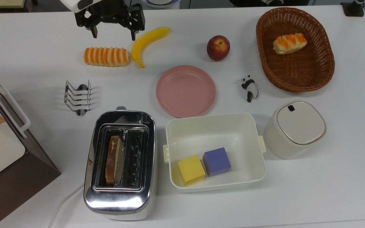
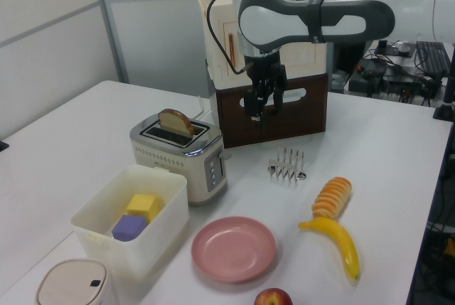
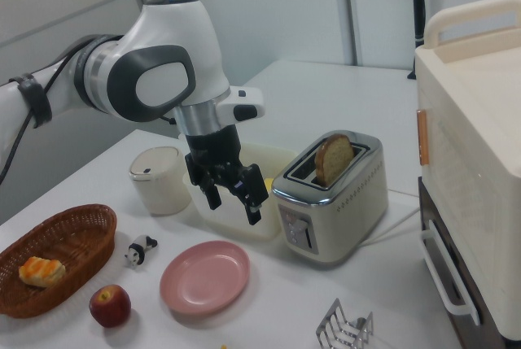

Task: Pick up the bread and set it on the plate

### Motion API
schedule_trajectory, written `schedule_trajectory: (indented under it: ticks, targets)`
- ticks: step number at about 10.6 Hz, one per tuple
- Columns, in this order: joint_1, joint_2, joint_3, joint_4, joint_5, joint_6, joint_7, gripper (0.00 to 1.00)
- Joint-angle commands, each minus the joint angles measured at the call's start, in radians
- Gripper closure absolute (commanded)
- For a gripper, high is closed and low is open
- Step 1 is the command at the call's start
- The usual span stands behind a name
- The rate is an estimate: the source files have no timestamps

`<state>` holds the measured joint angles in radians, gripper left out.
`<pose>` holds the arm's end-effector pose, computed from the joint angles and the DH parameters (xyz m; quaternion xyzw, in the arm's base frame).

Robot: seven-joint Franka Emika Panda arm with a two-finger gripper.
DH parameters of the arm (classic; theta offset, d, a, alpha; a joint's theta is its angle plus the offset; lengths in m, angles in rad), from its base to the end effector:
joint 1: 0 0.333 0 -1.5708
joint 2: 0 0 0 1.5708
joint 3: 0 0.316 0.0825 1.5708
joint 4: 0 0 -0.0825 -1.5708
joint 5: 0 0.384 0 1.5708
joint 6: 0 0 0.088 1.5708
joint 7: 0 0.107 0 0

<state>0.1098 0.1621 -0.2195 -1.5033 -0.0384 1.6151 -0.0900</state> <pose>0.6011 -0.0602 0.5685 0.9990 -0.0076 -0.0267 0.0343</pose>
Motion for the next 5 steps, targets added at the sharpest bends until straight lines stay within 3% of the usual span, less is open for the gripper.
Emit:
schedule_trajectory:
  ticks: [1,5]
  targets:
    - [-0.004,-0.016,-0.008,-0.014,0.011,-0.003,-0.037,0.0]
    - [-0.005,-0.016,-0.006,-0.014,0.011,-0.009,-0.037,0.0]
